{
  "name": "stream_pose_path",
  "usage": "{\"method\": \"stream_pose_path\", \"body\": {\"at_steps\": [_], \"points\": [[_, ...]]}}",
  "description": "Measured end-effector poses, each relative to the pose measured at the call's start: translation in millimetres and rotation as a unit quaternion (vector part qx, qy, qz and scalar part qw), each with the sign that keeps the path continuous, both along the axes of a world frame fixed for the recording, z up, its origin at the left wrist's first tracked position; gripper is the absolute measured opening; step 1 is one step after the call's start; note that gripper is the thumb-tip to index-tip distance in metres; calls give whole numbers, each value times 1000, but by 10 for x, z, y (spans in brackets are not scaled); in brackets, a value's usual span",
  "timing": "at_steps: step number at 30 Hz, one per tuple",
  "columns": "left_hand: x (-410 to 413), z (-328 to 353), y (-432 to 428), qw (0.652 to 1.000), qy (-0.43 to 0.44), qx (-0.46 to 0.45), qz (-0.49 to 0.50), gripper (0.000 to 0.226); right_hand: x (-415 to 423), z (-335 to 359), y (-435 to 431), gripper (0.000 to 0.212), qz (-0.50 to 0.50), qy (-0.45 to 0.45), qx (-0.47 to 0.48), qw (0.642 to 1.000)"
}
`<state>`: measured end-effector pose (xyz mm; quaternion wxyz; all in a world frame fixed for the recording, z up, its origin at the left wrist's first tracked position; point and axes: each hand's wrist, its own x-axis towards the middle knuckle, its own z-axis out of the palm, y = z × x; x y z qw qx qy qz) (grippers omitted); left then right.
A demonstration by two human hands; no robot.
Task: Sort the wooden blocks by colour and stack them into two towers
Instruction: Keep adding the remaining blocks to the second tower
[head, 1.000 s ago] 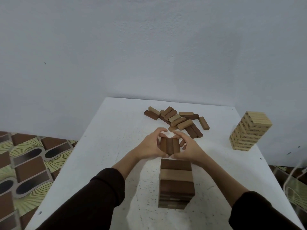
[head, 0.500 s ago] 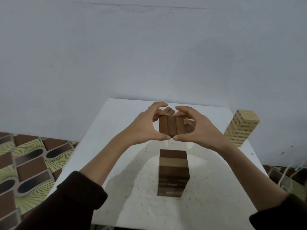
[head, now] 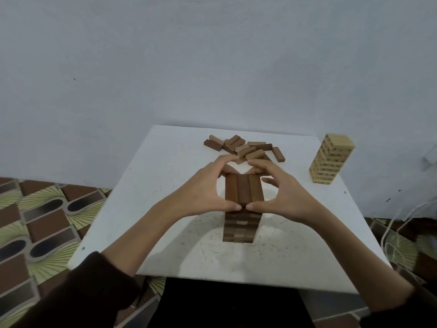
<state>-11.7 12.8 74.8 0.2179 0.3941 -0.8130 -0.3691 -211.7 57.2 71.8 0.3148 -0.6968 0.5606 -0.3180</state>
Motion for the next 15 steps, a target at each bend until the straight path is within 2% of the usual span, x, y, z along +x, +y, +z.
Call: {"method": "stream_pose_path", "body": {"at_steps": [10, 15], "points": [[8, -58, 44, 1000, -17, 4, -2, 96, -81, -74, -2, 93, 25, 35, 17, 999], [9, -84, 49, 1000, -8, 2, 4, 95, -78, -90, 5, 91, 23, 47, 8, 999]]}}
